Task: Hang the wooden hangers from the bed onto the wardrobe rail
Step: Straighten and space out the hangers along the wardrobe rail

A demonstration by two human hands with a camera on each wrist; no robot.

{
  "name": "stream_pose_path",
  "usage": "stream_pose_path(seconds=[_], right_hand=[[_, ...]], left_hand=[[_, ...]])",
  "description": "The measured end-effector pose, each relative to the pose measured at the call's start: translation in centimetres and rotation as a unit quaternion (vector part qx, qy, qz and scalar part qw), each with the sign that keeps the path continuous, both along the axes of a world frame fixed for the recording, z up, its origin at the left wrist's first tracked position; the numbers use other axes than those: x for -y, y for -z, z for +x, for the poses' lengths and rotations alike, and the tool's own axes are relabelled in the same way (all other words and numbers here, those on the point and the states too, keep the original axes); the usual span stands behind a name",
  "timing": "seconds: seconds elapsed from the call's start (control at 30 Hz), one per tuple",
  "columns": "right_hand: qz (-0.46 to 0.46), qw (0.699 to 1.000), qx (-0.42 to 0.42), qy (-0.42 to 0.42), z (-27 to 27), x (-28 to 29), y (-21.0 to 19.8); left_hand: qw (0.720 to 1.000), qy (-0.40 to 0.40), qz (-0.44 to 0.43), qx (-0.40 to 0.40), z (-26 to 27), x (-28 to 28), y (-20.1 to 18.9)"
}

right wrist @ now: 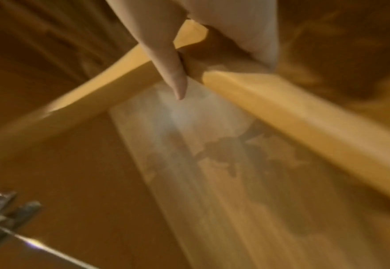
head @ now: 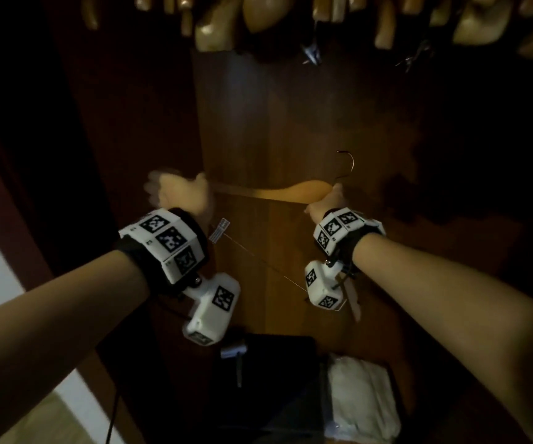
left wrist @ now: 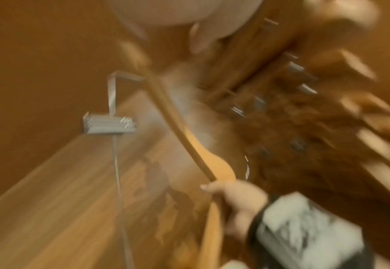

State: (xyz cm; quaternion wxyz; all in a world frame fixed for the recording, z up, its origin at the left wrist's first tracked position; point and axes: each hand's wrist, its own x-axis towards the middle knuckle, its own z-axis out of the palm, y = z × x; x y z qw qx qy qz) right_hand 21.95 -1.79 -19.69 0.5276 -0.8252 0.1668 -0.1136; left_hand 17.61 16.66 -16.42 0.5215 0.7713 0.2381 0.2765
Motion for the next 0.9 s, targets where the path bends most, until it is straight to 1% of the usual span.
stream_pose_path(seconds=[0.03,0.07,0.1,0.13,0.2,0.23,0.27,0.3,0.4,0.43,0.53,0.6,0.63,0.7,0.73,0.77,0.83,0.87,0.9], right_hand=[[-0.012,1.000,0.003,0.004,-0.3,0.7,-0.5],[-0.023,1.000,0.008,0.008,-0.6,1.3,-1.0],[-0.032,0.999,0.014,0.020,-0.9,1.8,-1.5],[-0.039,0.998,0.023,0.032,-1.2,2.2,-2.0],[-0.047,0.997,0.044,0.041,-1.5,2.8,-2.9],[-0.057,0.996,0.052,0.040,-1.7,2.8,-3.4],[-0.066,0.995,0.060,0.037,-2.0,2.9,-3.8],[-0.077,0.995,0.062,0.031,-2.3,2.9,-4.1],[-0.104,0.992,0.076,0.007,-3.2,3.5,-4.6],[-0.103,0.991,0.084,-0.002,-3.5,3.9,-4.8],[-0.087,0.990,0.098,-0.044,-4.6,5.5,-5.2],[-0.074,0.993,0.065,-0.067,-5.5,6.5,-5.6],[-0.075,0.994,0.035,-0.075,-5.8,7.0,-5.8],[-0.129,0.987,-0.033,-0.086,-6.6,8.0,-6.1],[-0.153,0.983,-0.053,-0.091,-7.0,8.5,-6.4],[-0.151,0.982,-0.060,-0.094,-7.5,8.8,-6.7],[-0.110,0.989,-0.047,-0.092,-8.3,9.7,-7.3],[-0.097,0.992,-0.025,-0.078,-8.6,10.2,-7.3],[-0.091,0.994,-0.002,-0.057,-9.1,10.6,-7.6]], left_hand=[[0.998,0.048,-0.020,0.046,0.6,0.6,-0.2],[0.989,0.130,-0.053,0.053,0.8,1.9,-0.4],[0.976,0.204,-0.065,0.040,1.0,3.2,-0.4],[0.957,0.269,-0.104,0.002,0.6,4.7,-0.6],[0.897,0.385,-0.181,-0.118,0.3,7.3,-0.2],[0.873,0.422,-0.183,-0.162,0.1,8.5,0.0],[0.860,0.441,-0.184,-0.181,0.0,9.5,0.1],[0.854,0.449,-0.193,-0.179,-0.1,10.4,0.2],[0.840,0.446,-0.286,-0.120,0.4,12.5,-0.5],[0.839,0.436,-0.307,-0.109,0.8,13.0,-0.7],[0.844,0.421,-0.316,-0.100,1.3,13.5,-1.7],[0.831,0.434,-0.332,-0.105,1.9,13.5,-2.5],[0.822,0.443,-0.342,-0.104,2.2,13.6,-3.0],[0.803,0.457,-0.367,-0.109,2.7,13.8,-4.2],[0.796,0.463,-0.373,-0.114,2.8,14.0,-4.8],[0.789,0.470,-0.377,-0.122,2.9,14.1,-5.4],[0.773,0.492,-0.376,-0.139,2.8,14.4,-6.3],[0.770,0.510,-0.356,-0.142,2.7,14.5,-6.7],[0.776,0.531,-0.309,-0.145,2.6,14.6,-7.1]])
